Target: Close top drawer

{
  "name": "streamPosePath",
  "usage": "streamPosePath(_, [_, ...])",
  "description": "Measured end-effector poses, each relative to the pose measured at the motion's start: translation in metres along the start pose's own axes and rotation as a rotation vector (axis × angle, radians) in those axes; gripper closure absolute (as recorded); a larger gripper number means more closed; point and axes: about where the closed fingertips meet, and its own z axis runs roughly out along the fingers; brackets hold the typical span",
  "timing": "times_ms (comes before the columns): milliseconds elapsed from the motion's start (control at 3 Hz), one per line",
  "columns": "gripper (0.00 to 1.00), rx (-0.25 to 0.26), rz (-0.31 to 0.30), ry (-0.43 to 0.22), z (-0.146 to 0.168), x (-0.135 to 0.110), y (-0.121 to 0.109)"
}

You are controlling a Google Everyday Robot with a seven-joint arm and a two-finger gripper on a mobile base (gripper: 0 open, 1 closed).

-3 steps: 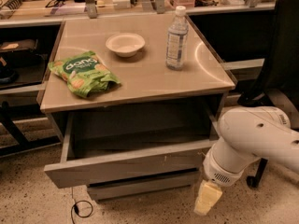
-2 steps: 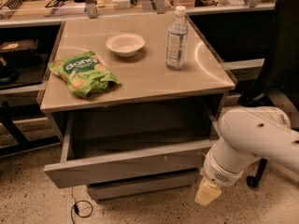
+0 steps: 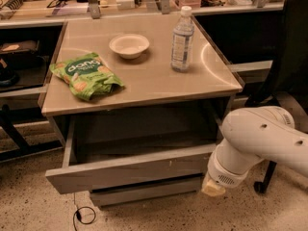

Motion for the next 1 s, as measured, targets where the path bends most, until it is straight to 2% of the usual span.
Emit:
streamPosePath(333, [1.00, 0.029, -0.019, -0.013, -0.001, -0.015, -0.017])
streamPosePath(1000, [1.00, 0.069, -0.059, -0.055, 0.001, -0.045, -0.046])
